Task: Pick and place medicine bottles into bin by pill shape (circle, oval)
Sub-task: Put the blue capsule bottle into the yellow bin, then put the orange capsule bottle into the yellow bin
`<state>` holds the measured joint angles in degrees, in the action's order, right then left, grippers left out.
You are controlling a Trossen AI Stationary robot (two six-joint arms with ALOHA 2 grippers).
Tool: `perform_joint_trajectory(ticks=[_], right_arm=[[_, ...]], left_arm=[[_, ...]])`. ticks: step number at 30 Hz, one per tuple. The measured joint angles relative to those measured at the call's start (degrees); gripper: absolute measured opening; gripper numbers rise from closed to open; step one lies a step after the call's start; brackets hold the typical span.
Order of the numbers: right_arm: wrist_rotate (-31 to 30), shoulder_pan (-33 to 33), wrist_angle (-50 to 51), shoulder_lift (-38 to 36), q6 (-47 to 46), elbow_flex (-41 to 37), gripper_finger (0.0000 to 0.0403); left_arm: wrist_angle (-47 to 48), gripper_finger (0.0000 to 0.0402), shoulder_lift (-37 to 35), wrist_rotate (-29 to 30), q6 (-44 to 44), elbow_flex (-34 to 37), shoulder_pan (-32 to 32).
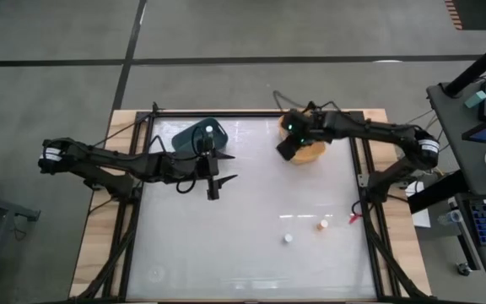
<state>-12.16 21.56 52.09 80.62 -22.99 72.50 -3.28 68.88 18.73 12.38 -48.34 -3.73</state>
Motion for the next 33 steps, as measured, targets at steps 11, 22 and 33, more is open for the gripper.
perform_joint_trajectory(ticks=[11,22,33], right_arm=[[0.53,13.33,7.96,0.12,1.91,-3.68,0.0098],[3.61,16.00,7.28,0.13,1.95,-9.95,0.0098],[3.17,15.98,6.30,0.15,1.43,-9.74,0.0153]], left_arm=[[-0.05,0.0246,-0.02,0.02,0.04,0.00,0.00],[-0.05,0.0246,-0.02,0.02,0.11,0.00,0.00],[-0.08,0.0246,-0.02,0.04,0.13,0.00,0.00]])
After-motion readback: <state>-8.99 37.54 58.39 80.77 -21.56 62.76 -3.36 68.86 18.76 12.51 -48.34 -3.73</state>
